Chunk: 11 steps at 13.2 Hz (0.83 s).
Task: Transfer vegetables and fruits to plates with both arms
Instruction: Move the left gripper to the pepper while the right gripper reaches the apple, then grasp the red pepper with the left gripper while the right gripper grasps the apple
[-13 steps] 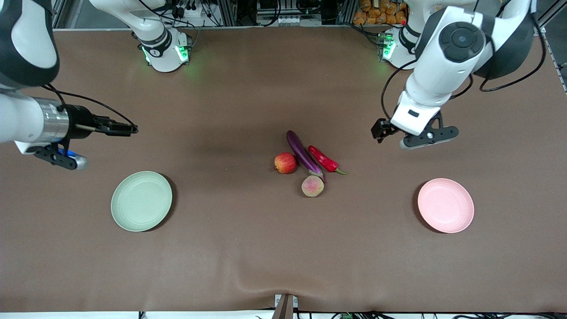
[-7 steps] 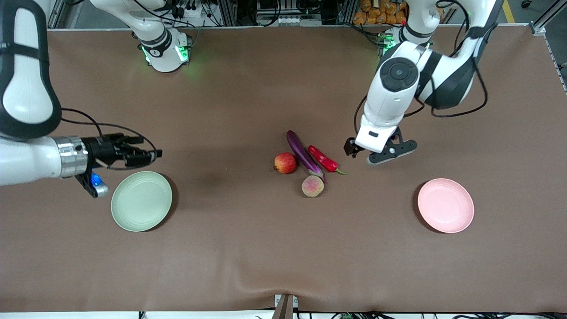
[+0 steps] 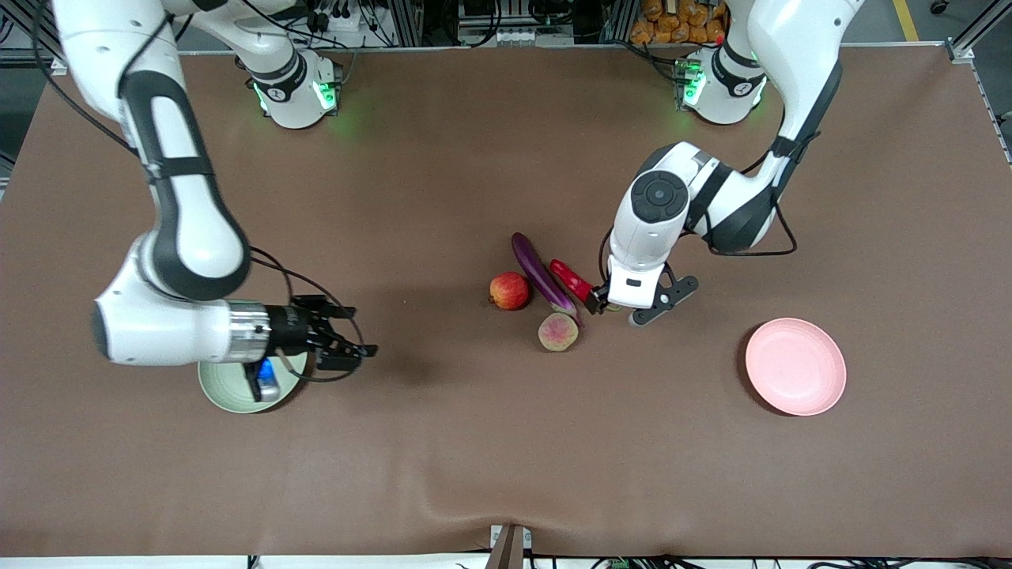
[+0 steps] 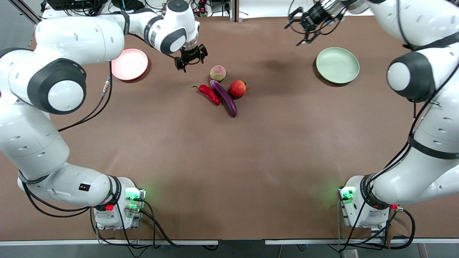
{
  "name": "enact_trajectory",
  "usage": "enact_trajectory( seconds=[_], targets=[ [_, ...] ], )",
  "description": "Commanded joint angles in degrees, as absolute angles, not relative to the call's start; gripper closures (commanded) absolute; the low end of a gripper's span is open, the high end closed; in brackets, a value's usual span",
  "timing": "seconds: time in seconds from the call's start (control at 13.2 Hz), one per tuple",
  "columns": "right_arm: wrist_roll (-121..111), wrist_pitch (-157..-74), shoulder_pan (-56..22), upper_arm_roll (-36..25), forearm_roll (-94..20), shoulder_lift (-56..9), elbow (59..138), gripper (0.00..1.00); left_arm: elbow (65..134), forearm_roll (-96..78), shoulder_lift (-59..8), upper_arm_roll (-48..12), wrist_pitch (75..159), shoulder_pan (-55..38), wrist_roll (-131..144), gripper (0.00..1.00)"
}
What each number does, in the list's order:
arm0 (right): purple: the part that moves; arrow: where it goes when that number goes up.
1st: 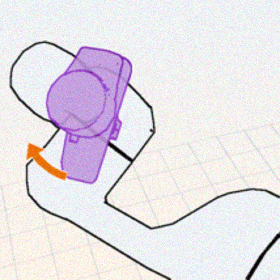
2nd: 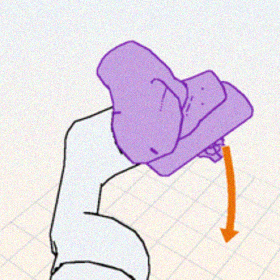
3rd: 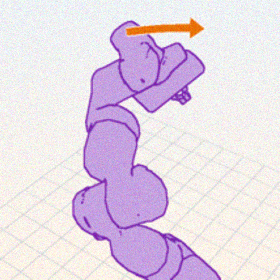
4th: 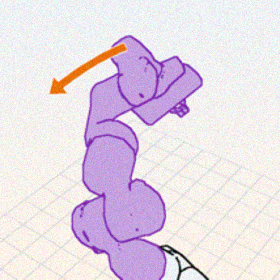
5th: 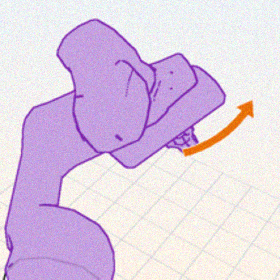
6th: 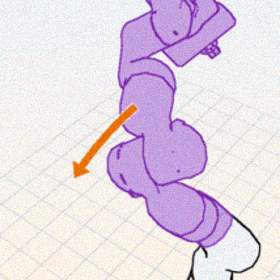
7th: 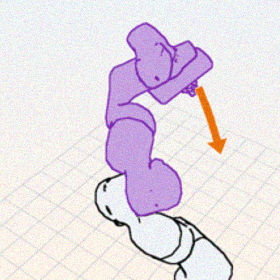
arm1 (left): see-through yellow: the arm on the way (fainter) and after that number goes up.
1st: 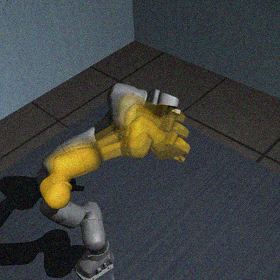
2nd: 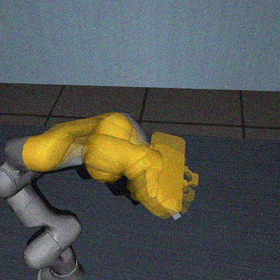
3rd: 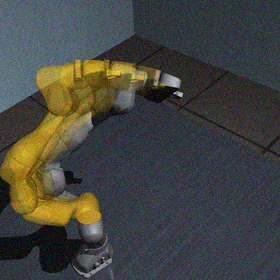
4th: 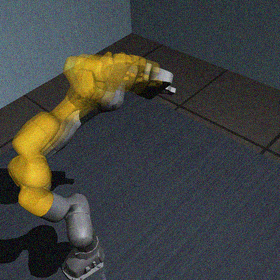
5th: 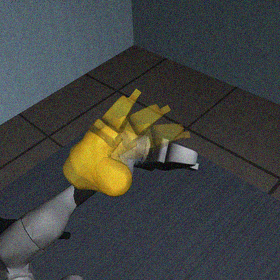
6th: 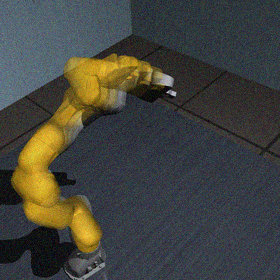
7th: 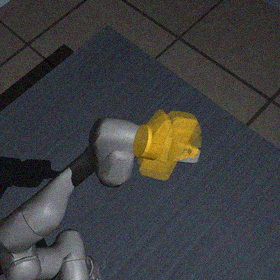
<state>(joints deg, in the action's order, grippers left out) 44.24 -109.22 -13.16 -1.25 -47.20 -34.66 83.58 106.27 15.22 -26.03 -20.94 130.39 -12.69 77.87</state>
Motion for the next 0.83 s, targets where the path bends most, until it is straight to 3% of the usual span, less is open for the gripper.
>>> enact_trajectory(
  seconds=[0.0, 0.23, 0.75],
  targets=[
    [50.9, -116.9, -18.0, -1.7, -50.1, -38.1, 81.7, 0.00, 106.2, 16.7, -29.1, -21.1, 130.5, -13.2, 89.8, 0.00],
    [57.4, -123.9, -23.3, -1.7, -49.5, -39.8, 81.7, 0.00, 106.3, 16.7, -32.3, -21.1, 131.2, -14.2, 98.6, 0.00],
    [59.2, -121.5, -30.8, -1.8, -48.8, -38.0, 94.7, 0.00, 106.3, 16.7, -36.9, -21.1, 137.0, -14.2, 105.7, 0.00]
  ],
)
